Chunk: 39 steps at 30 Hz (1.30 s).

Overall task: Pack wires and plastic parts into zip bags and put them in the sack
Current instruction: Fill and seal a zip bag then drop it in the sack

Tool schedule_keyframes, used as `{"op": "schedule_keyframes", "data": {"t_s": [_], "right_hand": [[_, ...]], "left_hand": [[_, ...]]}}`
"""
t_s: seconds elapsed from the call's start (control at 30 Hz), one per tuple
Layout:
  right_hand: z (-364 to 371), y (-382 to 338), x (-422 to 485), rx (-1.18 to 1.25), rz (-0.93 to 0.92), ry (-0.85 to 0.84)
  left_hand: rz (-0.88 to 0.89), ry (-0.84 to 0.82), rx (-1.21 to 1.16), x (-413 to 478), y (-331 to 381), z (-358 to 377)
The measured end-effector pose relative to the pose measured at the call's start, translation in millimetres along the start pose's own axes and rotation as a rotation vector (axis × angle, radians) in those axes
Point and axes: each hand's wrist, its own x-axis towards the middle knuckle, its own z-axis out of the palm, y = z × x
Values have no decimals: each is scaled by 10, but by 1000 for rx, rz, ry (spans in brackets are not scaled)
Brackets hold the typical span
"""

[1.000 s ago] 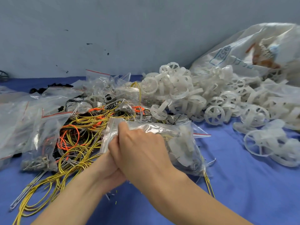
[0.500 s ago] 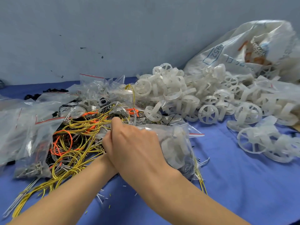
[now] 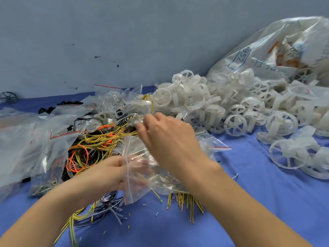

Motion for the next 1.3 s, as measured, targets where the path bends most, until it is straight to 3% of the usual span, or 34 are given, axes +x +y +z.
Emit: {"op": "schedule_keyframes", "data": {"t_s": [0.17,0.37,0.5,0.7,0.9,1.03,1.17,1.3], "right_hand": [[185,328,47,59,41,-322],[339,353,65,264,84,-521],[343,332,105,525,141,-584],[187,467,217,900,313,-514],[-241,597,340,1343,310,-124],[-432,532,415,1381,271,37],[-388,358,328,1313,327,1],[-463,304,317,1301,287,63]], "left_hand": [[28,154,-172,-200,-133,-164],[223,36,580,-402,-238,85],[311,18,593,-406,-279,141],[504,235,494,-451,-60,-53],[805,489,400,-528,447,-284],[1039,555,337,-532,844,-573],[1027,753,624,-401,715,-821],[963,773,722,-501,752,-925]]}}
